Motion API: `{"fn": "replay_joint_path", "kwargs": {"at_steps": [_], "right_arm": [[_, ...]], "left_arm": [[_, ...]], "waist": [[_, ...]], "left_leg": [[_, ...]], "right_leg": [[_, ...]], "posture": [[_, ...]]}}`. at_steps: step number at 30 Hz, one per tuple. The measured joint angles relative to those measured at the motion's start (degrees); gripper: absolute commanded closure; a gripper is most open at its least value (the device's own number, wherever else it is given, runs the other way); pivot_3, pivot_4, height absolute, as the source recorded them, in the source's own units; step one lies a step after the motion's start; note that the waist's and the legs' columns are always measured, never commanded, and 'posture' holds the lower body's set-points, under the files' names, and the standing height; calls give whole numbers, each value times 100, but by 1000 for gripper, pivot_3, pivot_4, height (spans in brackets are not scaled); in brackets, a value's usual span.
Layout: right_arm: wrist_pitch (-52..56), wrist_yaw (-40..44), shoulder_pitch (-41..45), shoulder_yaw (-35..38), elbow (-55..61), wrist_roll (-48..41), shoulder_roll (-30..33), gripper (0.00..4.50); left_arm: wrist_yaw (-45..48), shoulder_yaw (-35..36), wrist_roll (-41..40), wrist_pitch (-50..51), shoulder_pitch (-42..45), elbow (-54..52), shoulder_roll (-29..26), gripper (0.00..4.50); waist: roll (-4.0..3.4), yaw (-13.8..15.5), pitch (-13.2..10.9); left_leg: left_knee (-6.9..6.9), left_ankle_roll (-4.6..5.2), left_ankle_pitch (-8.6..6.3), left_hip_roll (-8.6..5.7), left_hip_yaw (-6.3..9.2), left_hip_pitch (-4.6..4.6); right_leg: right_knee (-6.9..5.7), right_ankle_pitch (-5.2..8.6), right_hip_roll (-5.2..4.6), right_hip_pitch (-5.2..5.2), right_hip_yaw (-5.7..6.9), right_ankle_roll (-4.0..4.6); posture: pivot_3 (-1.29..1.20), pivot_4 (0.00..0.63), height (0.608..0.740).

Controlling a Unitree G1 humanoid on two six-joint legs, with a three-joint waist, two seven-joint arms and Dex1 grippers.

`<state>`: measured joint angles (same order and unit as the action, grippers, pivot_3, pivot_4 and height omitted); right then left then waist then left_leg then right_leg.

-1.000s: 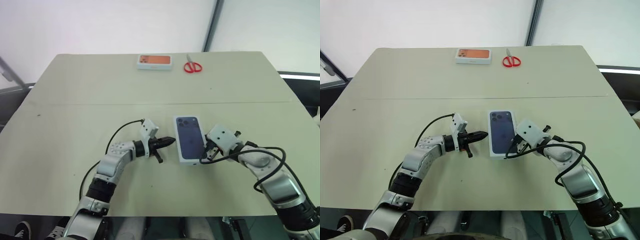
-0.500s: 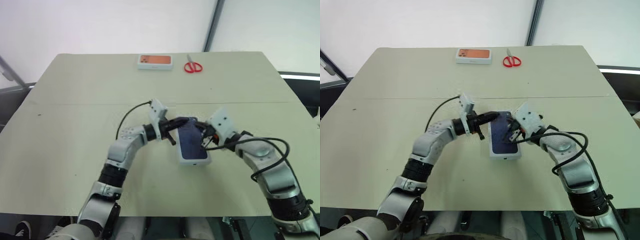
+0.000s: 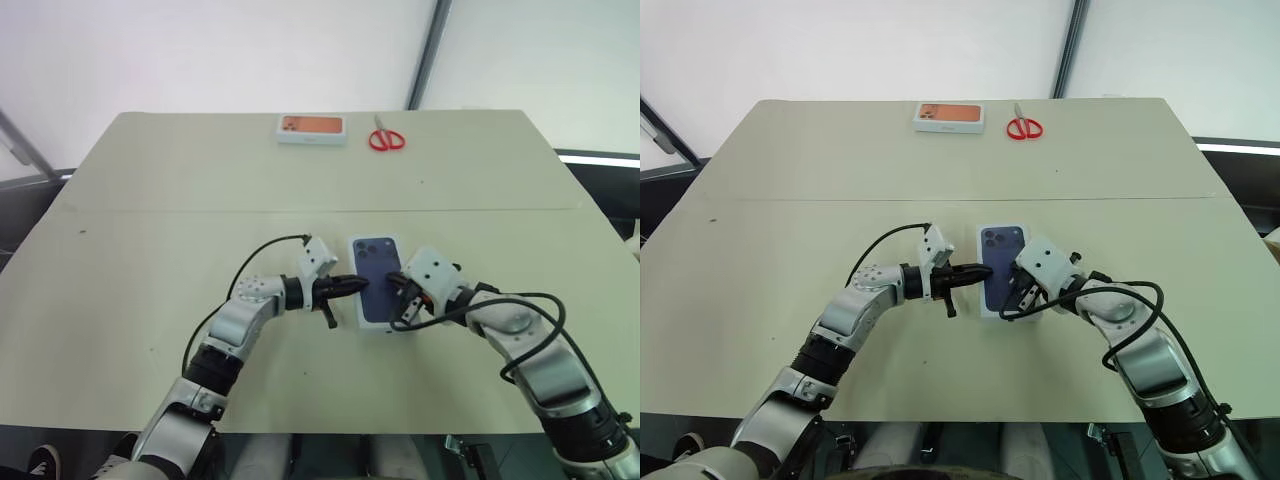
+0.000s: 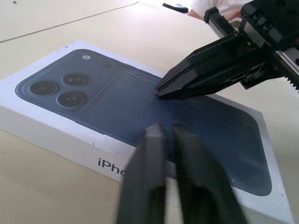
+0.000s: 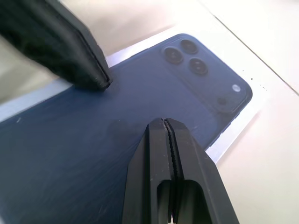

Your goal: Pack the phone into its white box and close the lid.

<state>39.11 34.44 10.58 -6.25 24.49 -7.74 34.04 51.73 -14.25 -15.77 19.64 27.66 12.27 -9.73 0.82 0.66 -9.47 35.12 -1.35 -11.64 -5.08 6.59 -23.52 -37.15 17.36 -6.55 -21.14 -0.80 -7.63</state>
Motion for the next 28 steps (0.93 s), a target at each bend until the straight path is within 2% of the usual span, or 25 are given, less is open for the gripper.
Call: {"fn": "replay_joint_path", "kwargs": {"at_steps": [5, 7, 11, 17, 21, 28], "right_arm": [[27, 301, 108, 468, 6, -546, 10, 1019], [-22, 368, 246, 612, -7, -674, 34, 22], [-109, 469, 381, 867, -78, -836, 119, 22], [-146, 707, 240, 991, -108, -1115, 265, 22], [-230, 1069, -389, 1274, 46, -1272, 758, 22], [-994, 1792, -1833, 2005, 375, -1442, 1146, 22]], "left_arm": [[-53, 512, -139, 146, 116, -26, -434, 147], [102, 699, -268, 201, 119, -219, -756, 0], [444, 1307, -516, 203, -106, -507, -1632, 0], [385, 1674, -547, 145, -950, -894, -2178, 0], [455, 2177, -604, -69, -1694, -1226, -2651, 0], [546, 2729, -757, -268, -2618, -1537, -2907, 0]], "waist": [[-1, -26, -4], [-1, -48, -9], [-4, -113, -9], [-4, -116, -12], [-8, -117, -14], [-9, -75, -15]], "left_leg": [[-7, 0, 0, 0, -1, -11], [-7, 0, 0, 1, -1, -19], [-11, 0, 0, 1, -1, -19], [-10, 1, -1, -3, -1, -25], [-12, 2, -2, 0, -2, -35], [-5, 1, -4, 3, -3, -47]], "right_leg": [[-3, 0, 1, -20, 0, -1], [-3, 0, 2, -28, -1, -1], [-2, 0, 0, -30, -1, 0], [1, 0, -15, -32, -1, 0], [3, 1, -24, -43, -4, 2], [10, 10, -28, -46, -8, 21]], "posture": [[0, 150, 740], [0, 150, 740], [0, 150, 740], [0, 150, 740], [0, 150, 740], [0, 150, 740]]}}
